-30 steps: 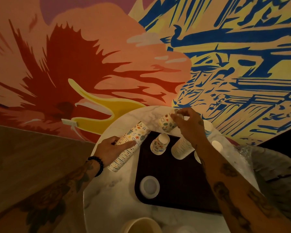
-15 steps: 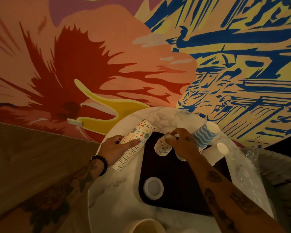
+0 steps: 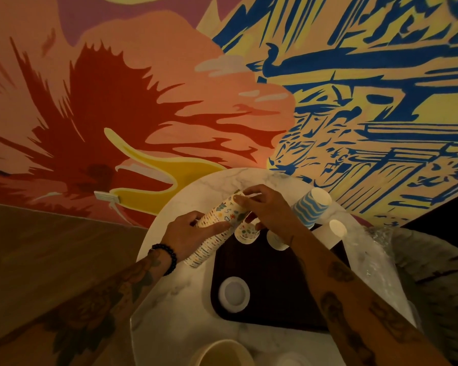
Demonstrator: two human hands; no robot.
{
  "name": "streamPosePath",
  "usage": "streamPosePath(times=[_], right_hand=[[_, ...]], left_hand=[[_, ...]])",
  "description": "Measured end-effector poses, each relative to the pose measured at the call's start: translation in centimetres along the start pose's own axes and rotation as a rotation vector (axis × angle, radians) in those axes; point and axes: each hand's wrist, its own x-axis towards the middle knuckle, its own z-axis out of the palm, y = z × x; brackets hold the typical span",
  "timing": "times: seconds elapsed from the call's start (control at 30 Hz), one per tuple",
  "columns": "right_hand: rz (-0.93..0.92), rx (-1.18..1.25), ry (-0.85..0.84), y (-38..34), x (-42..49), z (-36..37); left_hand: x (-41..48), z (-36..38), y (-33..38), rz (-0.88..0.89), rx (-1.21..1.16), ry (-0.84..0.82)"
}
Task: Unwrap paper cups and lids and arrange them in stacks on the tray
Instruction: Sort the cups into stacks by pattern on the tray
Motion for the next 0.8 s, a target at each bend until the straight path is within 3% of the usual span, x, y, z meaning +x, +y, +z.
streamPosePath(times=[0.43, 0.63, 0.8], right_hand=[[-0.004, 0.065, 0.023, 0.0, 0.0, -0.1], [-0.025, 0.131, 0.184, -0.5, 0.8, -2.3], [-0.063, -0.014, 0.377, 1.2, 1.6, -3.4]], left_hand=[[0.2, -0.2, -0.3, 0.031, 0.059, -0.002], [0.2, -1.1, -1.2, -0.042, 0.04, 0.032], [0.1, -1.8, -2.3, -0.096, -0.031, 0.055]])
